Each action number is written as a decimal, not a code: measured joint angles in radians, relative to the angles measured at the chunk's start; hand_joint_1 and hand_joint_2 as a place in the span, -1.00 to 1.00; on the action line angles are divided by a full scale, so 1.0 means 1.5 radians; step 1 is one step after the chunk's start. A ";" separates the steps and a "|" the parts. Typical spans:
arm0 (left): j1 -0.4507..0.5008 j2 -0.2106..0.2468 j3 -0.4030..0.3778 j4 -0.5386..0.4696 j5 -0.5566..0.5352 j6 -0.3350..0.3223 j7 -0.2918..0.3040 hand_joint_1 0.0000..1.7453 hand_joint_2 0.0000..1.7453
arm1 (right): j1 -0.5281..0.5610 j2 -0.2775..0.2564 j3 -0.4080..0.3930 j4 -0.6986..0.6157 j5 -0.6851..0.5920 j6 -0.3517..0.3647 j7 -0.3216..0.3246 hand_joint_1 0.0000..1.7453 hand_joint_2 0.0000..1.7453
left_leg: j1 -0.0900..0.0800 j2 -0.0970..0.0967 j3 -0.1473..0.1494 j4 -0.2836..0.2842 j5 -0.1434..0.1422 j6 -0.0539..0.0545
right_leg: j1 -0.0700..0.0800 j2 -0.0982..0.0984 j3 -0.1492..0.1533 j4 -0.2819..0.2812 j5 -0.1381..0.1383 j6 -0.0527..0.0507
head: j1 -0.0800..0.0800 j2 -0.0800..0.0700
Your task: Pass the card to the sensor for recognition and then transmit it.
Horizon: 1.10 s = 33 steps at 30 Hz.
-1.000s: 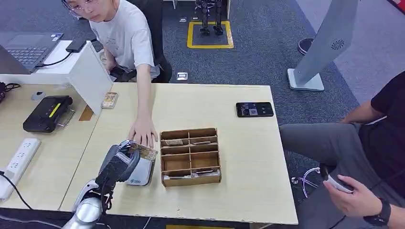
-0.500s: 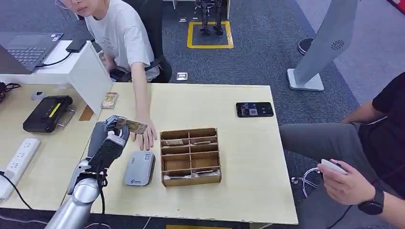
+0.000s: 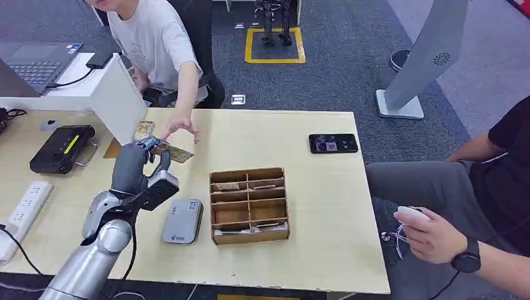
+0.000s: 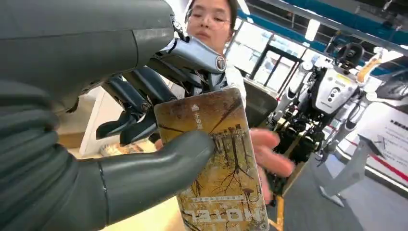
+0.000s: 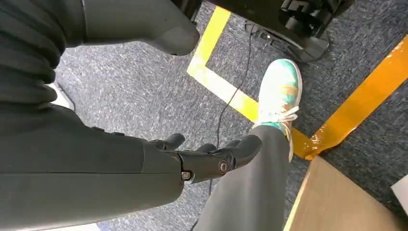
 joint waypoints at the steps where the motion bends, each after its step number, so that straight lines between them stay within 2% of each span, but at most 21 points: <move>1: -0.001 0.002 -0.003 0.002 -0.008 0.003 0.000 1.00 1.00 | 0.000 0.000 0.005 -0.001 -0.003 0.001 0.001 -1.00 1.00 | 0.000 0.000 0.000 0.000 0.000 0.000 | 0.000 0.000 0.000 0.000 0.000 0.000 | 0.000 0.000; 7: -0.039 0.006 -0.028 0.049 -0.097 0.051 0.043 1.00 1.00 | 0.002 0.000 0.054 -0.015 -0.038 0.005 0.008 -1.00 1.00 | 0.000 0.000 0.000 0.000 0.000 0.000 | 0.000 0.000 0.000 0.000 0.000 0.000 | 0.000 0.000; 10: -0.067 0.005 -0.030 0.084 -0.123 0.086 0.050 1.00 1.00 | 0.002 0.000 0.082 -0.022 -0.055 0.010 0.012 -1.00 1.00 | 0.000 0.000 0.000 0.000 0.000 0.000 | 0.000 0.000 0.000 0.000 0.000 0.000 | 0.000 0.000; 25: -0.121 0.005 -0.031 0.160 -0.138 0.103 0.056 1.00 1.00 | 0.012 -0.001 0.168 -0.040 -0.120 0.015 0.028 -1.00 1.00 | 0.000 0.000 0.000 0.000 0.000 0.000 | 0.000 0.000 0.000 0.000 0.000 0.000 | 0.000 0.000; 26: -0.122 0.005 -0.031 0.162 -0.138 0.104 0.056 -1.00 1.00 | 0.013 -0.001 0.173 -0.041 -0.123 0.015 0.028 -1.00 1.00 | 0.000 0.000 0.000 0.000 0.000 0.000 | 0.000 0.000 0.000 0.000 0.000 0.000 | 0.000 0.000; 33: -0.122 0.005 -0.031 0.168 -0.107 0.103 0.042 -1.00 1.00 | 0.017 -0.003 0.214 -0.049 -0.162 0.015 0.031 -1.00 1.00 | 0.000 0.000 0.000 0.000 0.000 0.000 | 0.000 0.000 0.000 0.000 0.000 0.000 | 0.000 0.000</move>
